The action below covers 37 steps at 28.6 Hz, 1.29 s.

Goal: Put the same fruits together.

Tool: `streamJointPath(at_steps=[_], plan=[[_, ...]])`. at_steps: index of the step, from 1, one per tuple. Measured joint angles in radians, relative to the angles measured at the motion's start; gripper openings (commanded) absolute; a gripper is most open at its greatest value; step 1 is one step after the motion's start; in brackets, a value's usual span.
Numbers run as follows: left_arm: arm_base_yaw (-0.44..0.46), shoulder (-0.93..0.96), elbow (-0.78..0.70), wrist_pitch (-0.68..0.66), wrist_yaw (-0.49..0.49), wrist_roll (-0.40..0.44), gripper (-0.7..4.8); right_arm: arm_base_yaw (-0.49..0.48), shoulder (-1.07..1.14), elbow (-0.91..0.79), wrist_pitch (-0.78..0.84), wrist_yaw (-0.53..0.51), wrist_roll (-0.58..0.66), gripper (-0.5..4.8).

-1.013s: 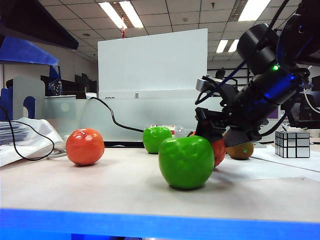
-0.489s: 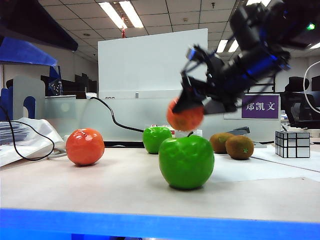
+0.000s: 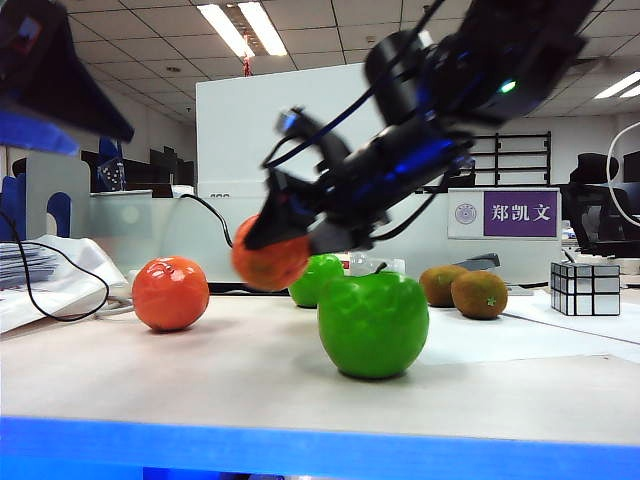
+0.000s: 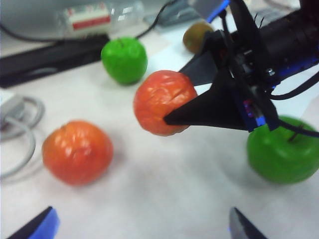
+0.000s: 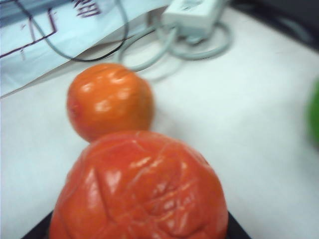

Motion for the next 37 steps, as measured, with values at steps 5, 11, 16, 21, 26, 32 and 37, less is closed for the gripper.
streamJointPath(at_steps=[5,11,16,21,26,32,37], plan=[[0.000,0.000,0.000,-0.035,-0.025,0.017,4.67,0.015,0.061,0.064,-0.018,-0.003,0.006,-0.06],[0.001,0.000,0.000,-0.035,-0.130,0.018,4.67,0.011,0.100,0.112,-0.021,-0.004,0.013,-0.05],[0.000,-0.001,0.000,-0.035,-0.130,0.018,4.67,0.012,0.111,0.116,-0.019,-0.007,0.014,-0.04],[0.000,-0.001,0.000,-0.034,-0.130,0.018,4.67,0.012,0.140,0.116,-0.037,-0.016,0.016,0.00],[0.000,-0.001,0.000,-0.034,-0.130,0.018,4.67,0.015,0.161,0.116,-0.035,-0.030,0.025,0.57],[0.000,-0.001,0.000,-0.033,-0.130,0.018,4.67,0.022,0.162,0.116,-0.035,-0.031,0.027,0.98],[0.000,-0.001,0.000,-0.033,-0.130,0.018,4.67,0.021,0.162,0.116,-0.035,-0.028,0.027,2.90]])
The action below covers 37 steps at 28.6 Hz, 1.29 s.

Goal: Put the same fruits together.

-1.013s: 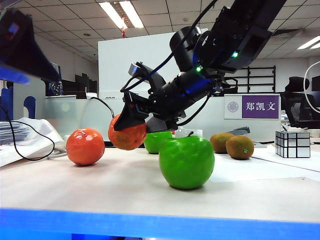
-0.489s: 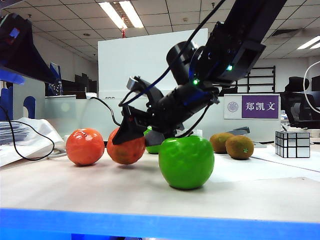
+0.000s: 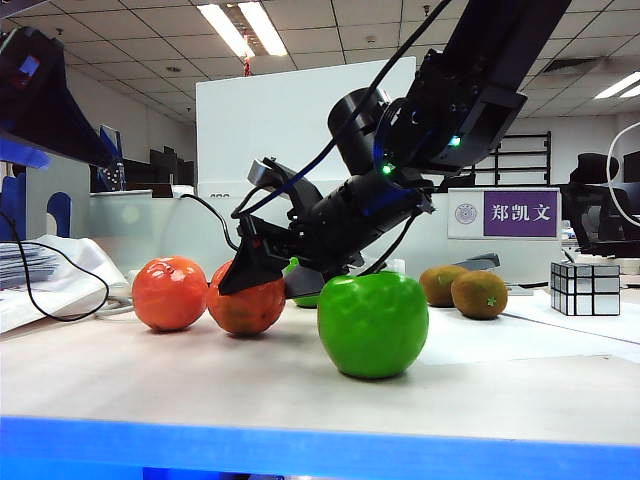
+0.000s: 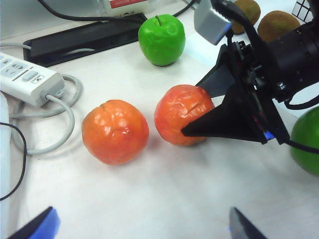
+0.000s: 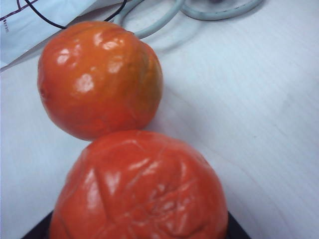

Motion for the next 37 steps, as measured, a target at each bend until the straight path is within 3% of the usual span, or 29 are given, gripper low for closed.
streamJointPath(at_steps=[2,4,18,24,34,37], plan=[[0.000,0.000,0.000,0.000,0.000,0.000,4.67,0.000,0.000,0.000,0.000,0.000,0.002,3.46],[0.000,0.000,0.000,0.000,0.000,0.000,4.67,0.000,0.000,0.000,0.000,0.001,0.002,4.79],[0.000,0.000,0.000,0.000,0.000,0.000,4.67,0.000,0.000,0.000,0.034,0.005,0.016,4.79],[0.000,0.000,0.000,0.000,0.000,0.000,4.67,-0.005,-0.002,0.038,0.030,0.056,0.016,4.79],[0.000,0.000,0.000,0.001,0.042,-0.001,4.67,-0.011,-0.117,0.073,-0.062,0.098,-0.002,4.79],[0.000,0.000,0.000,0.001,0.094,-0.001,4.67,-0.011,-0.189,0.075,-0.151,0.123,-0.040,4.79]])
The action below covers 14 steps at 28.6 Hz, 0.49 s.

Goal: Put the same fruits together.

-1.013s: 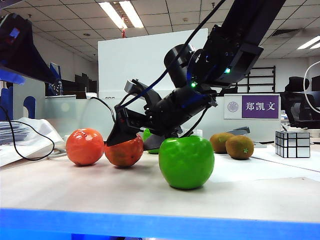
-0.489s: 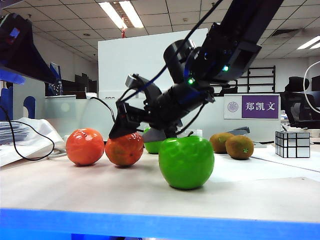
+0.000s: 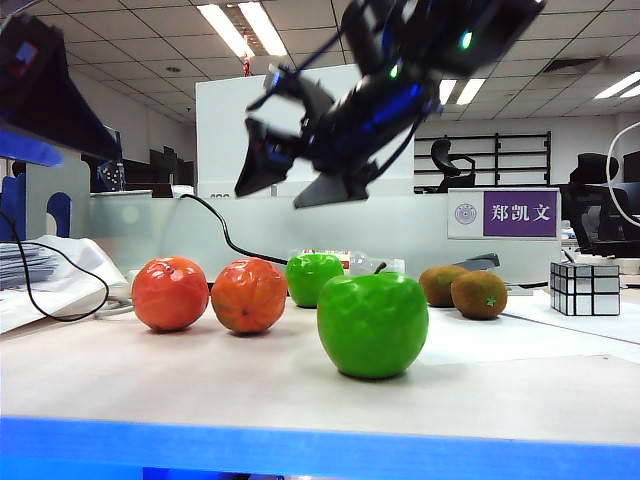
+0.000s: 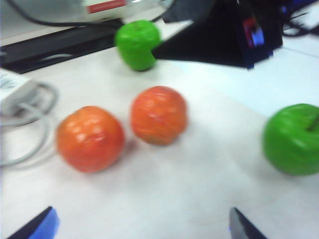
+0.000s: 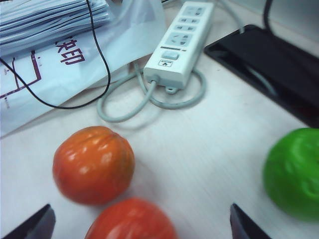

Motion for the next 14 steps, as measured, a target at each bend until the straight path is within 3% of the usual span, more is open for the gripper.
streamJointPath(at_steps=[7,14], plan=[[0.000,0.000,0.000,0.000,0.032,0.000,4.67,0.000,-0.146,-0.060,-0.276,0.018,-0.109,4.79],[0.000,0.000,0.000,0.002,0.033,0.000,4.67,0.000,-0.348,-0.288,-0.348,0.071,-0.122,4.79]])
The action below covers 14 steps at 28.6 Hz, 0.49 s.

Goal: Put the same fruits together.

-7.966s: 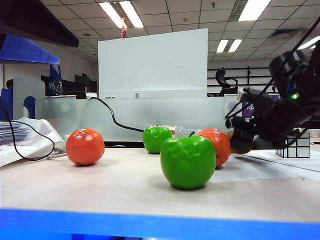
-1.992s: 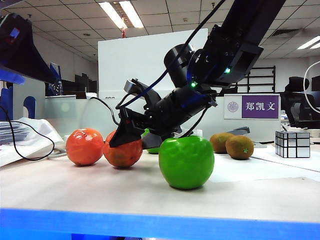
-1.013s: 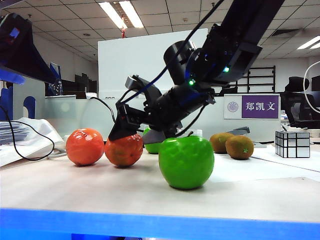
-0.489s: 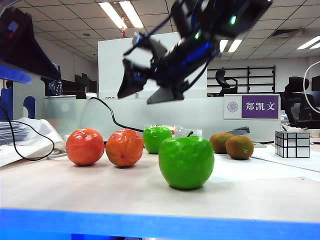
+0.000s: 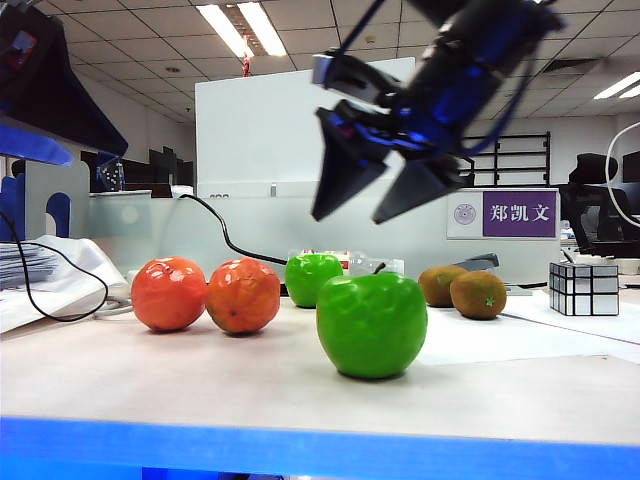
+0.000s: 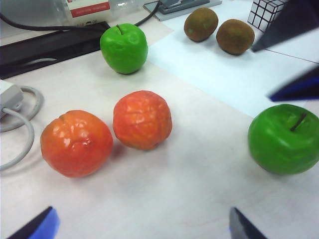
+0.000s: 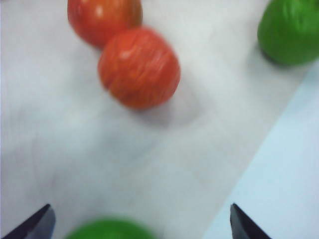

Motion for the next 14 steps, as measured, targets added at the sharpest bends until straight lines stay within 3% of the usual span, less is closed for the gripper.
streamJointPath(at_steps=[6,14], plan=[[0.000,0.000,0.000,0.011,0.005,0.000,4.68,0.023,-0.131,-0.132,-0.006,0.000,0.036,4.79],[0.000,0.000,0.000,0.017,0.036,-0.019,4.68,0.113,-0.135,-0.167,-0.027,0.044,0.053,4.79]])
